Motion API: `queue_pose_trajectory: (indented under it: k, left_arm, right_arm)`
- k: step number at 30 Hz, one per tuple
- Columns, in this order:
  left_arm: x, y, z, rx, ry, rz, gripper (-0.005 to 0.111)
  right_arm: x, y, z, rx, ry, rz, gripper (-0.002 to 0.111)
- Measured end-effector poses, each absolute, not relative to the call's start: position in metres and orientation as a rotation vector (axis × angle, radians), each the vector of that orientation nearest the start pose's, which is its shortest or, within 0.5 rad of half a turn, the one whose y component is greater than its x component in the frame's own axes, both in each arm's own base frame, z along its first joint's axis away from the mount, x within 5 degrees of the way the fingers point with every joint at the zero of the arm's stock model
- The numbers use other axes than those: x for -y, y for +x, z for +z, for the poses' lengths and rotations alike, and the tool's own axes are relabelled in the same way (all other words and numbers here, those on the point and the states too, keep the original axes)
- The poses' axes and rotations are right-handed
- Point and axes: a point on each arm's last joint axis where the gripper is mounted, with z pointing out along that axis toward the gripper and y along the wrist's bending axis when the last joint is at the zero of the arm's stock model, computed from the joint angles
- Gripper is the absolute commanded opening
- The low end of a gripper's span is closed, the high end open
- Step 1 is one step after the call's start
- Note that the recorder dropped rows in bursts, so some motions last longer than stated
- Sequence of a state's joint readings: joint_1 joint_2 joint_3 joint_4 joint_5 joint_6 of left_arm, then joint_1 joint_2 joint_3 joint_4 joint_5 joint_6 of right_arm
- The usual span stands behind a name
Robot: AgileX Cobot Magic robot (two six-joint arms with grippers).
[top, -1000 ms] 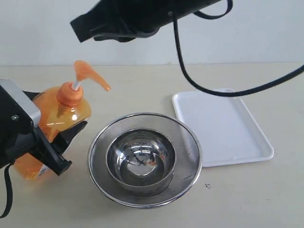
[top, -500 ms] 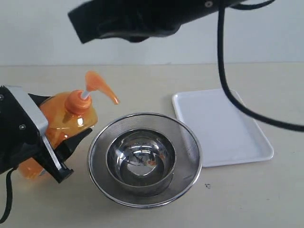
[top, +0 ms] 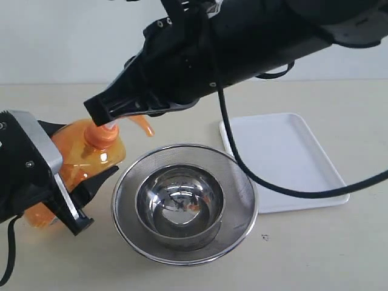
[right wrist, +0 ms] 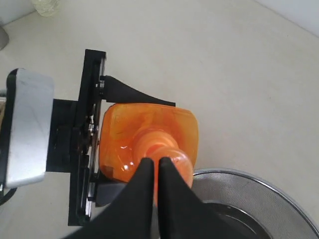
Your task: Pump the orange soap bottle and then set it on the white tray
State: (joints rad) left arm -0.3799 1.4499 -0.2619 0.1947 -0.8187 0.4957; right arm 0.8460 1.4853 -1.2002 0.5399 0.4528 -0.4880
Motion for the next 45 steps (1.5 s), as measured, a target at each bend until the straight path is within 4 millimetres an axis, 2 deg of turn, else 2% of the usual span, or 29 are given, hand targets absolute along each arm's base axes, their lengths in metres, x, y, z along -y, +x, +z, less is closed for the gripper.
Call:
queue_pose_trajectory:
  k: [18,33,40,45]
  left_arm:
    - [0.092,0.204,0.168,-1.601,0.957,0.041,0.005]
    - [0.089,0.205,0.163,-1.66,0.964,0.053,0.005]
    - [0.089,0.205,0.163,-1.663,0.963,0.051,0.005]
    - [0.093,0.205,0.167,-1.623,0.946,0.01,0.005]
  right_arm:
    - [-0.278,0.218,0.314,-2.034,-1.016,0.738,0.0]
    - [-0.289,0.231,0.287,-2.075,-1.052,0.711,0.0]
    - [-0.287,0.231,0.29,-2.058,-1.051,0.712,0.0]
    - [-0.282,0.221,0.301,-2.046,-1.077,0.733,0.0]
